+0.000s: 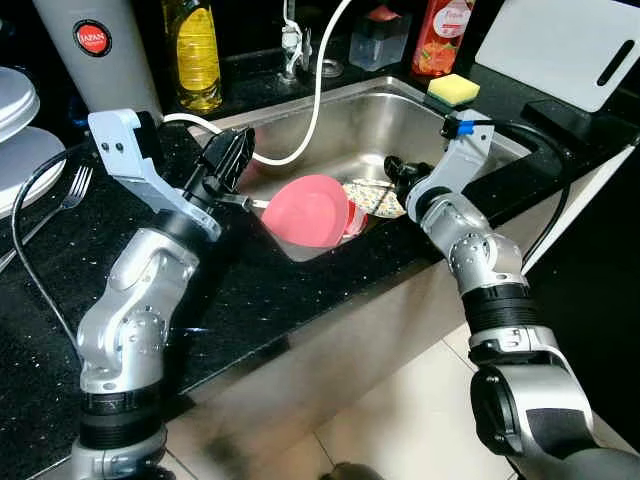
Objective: Kitchen organization
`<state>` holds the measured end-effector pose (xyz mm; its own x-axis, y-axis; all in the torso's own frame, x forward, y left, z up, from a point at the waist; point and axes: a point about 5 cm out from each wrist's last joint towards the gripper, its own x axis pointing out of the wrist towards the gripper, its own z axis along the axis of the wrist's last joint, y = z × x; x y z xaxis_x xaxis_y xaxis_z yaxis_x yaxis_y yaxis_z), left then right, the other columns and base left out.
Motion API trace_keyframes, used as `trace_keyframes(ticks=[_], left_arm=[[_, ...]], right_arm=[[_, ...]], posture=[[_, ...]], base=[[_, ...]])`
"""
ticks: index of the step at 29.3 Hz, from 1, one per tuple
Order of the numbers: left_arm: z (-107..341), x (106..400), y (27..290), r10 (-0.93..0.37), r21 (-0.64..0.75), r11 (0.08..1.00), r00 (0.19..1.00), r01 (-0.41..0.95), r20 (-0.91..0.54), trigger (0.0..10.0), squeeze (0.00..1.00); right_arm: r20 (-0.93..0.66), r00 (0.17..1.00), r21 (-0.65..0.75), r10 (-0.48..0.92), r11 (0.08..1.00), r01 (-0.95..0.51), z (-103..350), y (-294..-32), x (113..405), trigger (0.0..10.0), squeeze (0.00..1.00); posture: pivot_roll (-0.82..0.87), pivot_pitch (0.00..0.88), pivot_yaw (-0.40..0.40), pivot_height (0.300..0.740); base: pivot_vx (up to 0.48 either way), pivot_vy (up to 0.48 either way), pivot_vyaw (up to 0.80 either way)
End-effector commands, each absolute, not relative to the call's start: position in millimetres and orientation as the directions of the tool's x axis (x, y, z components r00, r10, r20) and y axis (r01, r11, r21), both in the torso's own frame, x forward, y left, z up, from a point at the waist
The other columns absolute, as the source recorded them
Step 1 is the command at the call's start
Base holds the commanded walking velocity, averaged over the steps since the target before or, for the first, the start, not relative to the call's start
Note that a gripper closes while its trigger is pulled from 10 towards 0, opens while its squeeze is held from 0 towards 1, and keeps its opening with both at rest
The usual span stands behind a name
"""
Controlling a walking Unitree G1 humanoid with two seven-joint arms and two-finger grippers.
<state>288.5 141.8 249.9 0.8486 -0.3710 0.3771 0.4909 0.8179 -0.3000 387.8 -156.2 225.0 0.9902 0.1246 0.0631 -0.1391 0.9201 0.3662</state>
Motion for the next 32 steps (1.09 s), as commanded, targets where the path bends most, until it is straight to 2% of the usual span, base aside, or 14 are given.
trace_keyframes(ticks=[1, 2, 5, 8, 9, 12, 13, 14, 16, 17, 20, 22, 31, 32], left_arm=[[244, 294, 155, -0.268, -0.300, 0.878, 0.903, 0.372, 0.336, 10.0, 0.00], [237, 302, 169, -0.152, -0.283, 0.932, 0.953, 0.226, 0.263, 10.0, 0.00], [219, 315, 201, 0.059, -0.148, 0.988, 0.995, -0.048, 0.076, 10.0, 0.00], [214, 316, 213, 0.099, -0.055, 0.994, 0.995, -0.098, 0.016, 10.0, 0.00], [207, 316, 230, 0.159, 0.045, 0.987, 0.986, -0.157, -0.047, 10.0, 0.00], [202, 316, 244, 0.211, 0.083, 0.976, 0.973, -0.203, -0.092, 10.0, 0.00], [197, 317, 260, 0.267, 0.127, 0.960, 0.955, -0.251, -0.126, 10.0, 0.00], [193, 318, 272, 0.298, 0.161, 0.948, 0.943, -0.274, -0.150, 10.0, 0.29], [191, 319, 279, 0.308, 0.179, 0.943, 0.938, -0.279, -0.161, 10.0, 0.29], [189, 321, 286, 0.323, 0.201, 0.936, 0.929, -0.288, -0.178, 10.0, 1.00], [188, 326, 301, 0.355, 0.234, 0.922, 0.912, -0.307, -0.205, 10.0, 1.00], [192, 325, 325, 0.413, 0.239, 0.902, 0.882, -0.360, -0.228, 10.0, 1.00], [209, 318, 363, 0.492, 0.249, 0.863, 0.844, -0.440, -0.214, 10.0, 1.00], [214, 316, 374, 0.509, 0.248, 0.853, 0.837, -0.460, -0.198, 10.0, 0.91]], right_arm=[[0.292, 0.943, 0.299, 0.161, 0.921, -0.250, 266, -150, 381, 10.0, 0.00], [0.369, 0.912, 0.268, 0.178, 0.919, -0.288, 279, -147, 376, 10.0, 0.00], [0.436, 0.875, 0.225, 0.210, 0.916, -0.332, 288, -139, 371, 10.0, 0.00], [0.446, 0.867, 0.211, 0.221, 0.916, -0.342, 288, -137, 368, 10.0, 0.00], [0.449, 0.866, 0.204, 0.221, 0.918, -0.340, 287, -135, 367, 10.0, 0.00], [0.449, 0.866, 0.205, 0.219, 0.918, -0.339, 285, -134, 366, 10.0, 0.00], [0.450, 0.866, 0.208, 0.217, 0.918, -0.338, 285, -134, 366, 10.0, 0.00], [0.453, 0.865, 0.210, 0.216, 0.917, -0.339, 284, -133, 365, 10.0, 0.00], [0.456, 0.863, 0.211, 0.216, 0.916, -0.341, 284, -132, 364, 10.0, 0.00], [0.462, 0.860, 0.211, 0.218, 0.914, -0.346, 284, -132, 363, 10.0, 0.00], [0.468, 0.855, 0.210, 0.224, 0.911, -0.354, 284, -130, 361, 10.0, 0.00], [0.467, 0.855, 0.212, 0.224, 0.911, -0.355, 281, -130, 358, 10.0, 0.00], [0.454, 0.868, 0.229, 0.201, 0.915, -0.332, 274, -134, 353, 10.0, 0.00], [0.449, 0.872, 0.234, 0.193, 0.917, -0.324, 272, -136, 352, 10.0, 0.00]], posture=[[-0.04, 0.000, -0.039, 0.740], [-0.04, 0.000, -0.034, 0.740], [-0.04, 0.000, -0.023, 0.740], [-0.05, 0.000, -0.019, 0.740], [-0.05, 0.000, -0.010, 0.740], [-0.05, 0.000, -0.005, 0.740], [-0.05, 0.000, 0.000, 0.740], [-0.05, 0.000, 0.001, 0.740], [-0.05, 0.000, 0.002, 0.740], [-0.05, 0.000, 0.005, 0.740], [-0.05, 0.000, 0.015, 0.740], [-0.05, 0.000, 0.025, 0.740], [-0.05, 0.025, 0.047, 0.740], [-0.05, 0.028, 0.048, 0.740]], base=[[0.000, 0.000, 0.00], [0.000, 0.000, 0.00], [0.000, 0.000, 0.00], [0.000, 0.000, 0.00], [0.000, 0.000, 0.00], [0.000, 0.000, 0.00], [0.000, 0.000, 0.00], [0.000, 0.000, 0.00], [0.000, 0.000, 0.00], [0.000, 0.000, 0.00], [0.000, 0.000, 0.00], [0.000, 0.000, 0.00], [0.000, 0.000, 0.00], [0.000, 0.000, 0.00]])
